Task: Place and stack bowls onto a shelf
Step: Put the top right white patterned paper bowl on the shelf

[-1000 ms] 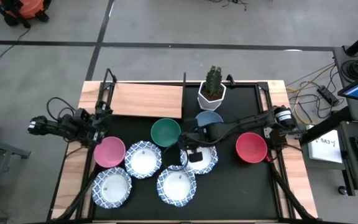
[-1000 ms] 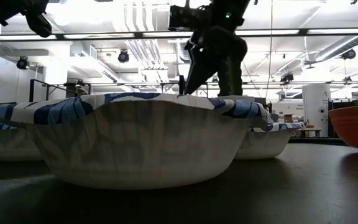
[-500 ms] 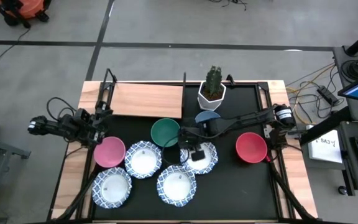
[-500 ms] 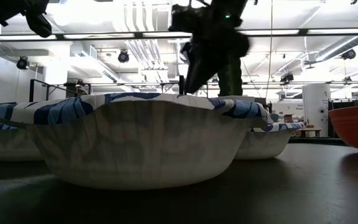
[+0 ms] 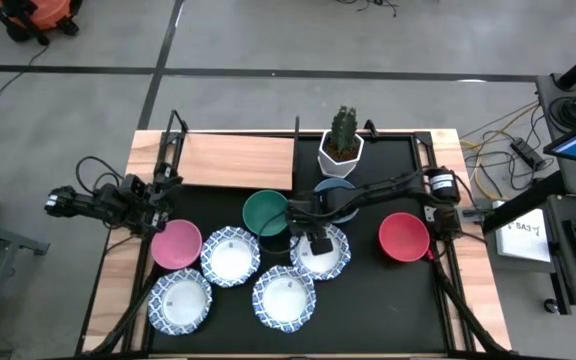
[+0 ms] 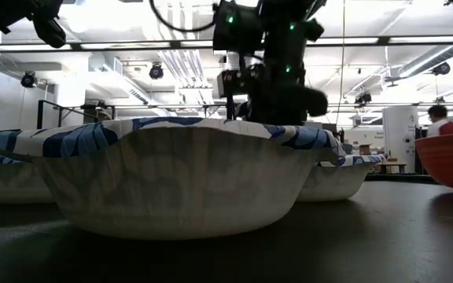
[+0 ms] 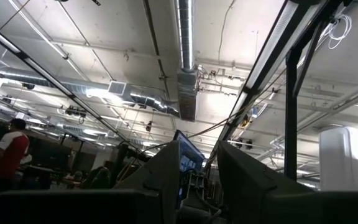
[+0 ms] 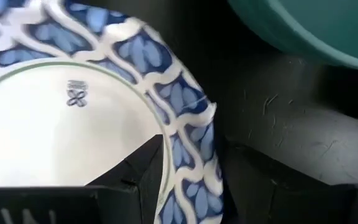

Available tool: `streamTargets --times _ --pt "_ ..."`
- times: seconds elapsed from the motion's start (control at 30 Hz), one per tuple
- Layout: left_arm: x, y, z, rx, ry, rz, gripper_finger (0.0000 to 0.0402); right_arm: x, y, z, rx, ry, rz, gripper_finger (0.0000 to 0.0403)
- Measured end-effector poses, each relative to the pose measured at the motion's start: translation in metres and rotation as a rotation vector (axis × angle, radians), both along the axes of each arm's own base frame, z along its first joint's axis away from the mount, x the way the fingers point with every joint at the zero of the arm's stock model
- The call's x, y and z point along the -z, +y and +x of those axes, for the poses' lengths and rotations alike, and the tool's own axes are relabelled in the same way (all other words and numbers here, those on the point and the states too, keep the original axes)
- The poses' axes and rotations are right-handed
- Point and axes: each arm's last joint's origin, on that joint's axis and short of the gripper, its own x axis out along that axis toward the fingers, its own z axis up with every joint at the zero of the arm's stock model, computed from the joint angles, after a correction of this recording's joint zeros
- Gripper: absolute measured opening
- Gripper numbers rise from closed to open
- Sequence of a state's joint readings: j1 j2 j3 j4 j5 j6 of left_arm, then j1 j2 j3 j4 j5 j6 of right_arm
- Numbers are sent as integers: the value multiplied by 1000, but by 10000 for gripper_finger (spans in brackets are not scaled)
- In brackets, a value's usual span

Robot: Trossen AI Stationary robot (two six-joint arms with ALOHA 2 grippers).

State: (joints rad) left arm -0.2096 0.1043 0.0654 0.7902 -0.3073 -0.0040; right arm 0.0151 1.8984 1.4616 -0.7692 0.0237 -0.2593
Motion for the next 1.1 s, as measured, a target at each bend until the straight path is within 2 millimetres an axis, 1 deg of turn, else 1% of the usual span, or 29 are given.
streamTargets --times 0.13,0.27,0.4,0.5,0.6,0.87,1.1 --pt "0 0 0 0 0 0 92 7 -1 2 -1 15 1 135" --pt "0 0 0 0 0 0 92 17 -4 4 6 36 2 102" --pt "0 0 0 0 -1 -1 92 17 -4 4 2 37 6 56" --pt "0 0 0 0 -1 -1 92 12 -4 2 -8 37 8 24" --pt "0 0 0 0 -1 -1 92 3 -5 -1 -3 25 5 11" --pt "0 0 0 0 -1 -1 92 -26 -6 -18 41 38 12 9" --pt "0 0 0 3 -2 -4 92 -67 -8 -32 145 -5 39 8"
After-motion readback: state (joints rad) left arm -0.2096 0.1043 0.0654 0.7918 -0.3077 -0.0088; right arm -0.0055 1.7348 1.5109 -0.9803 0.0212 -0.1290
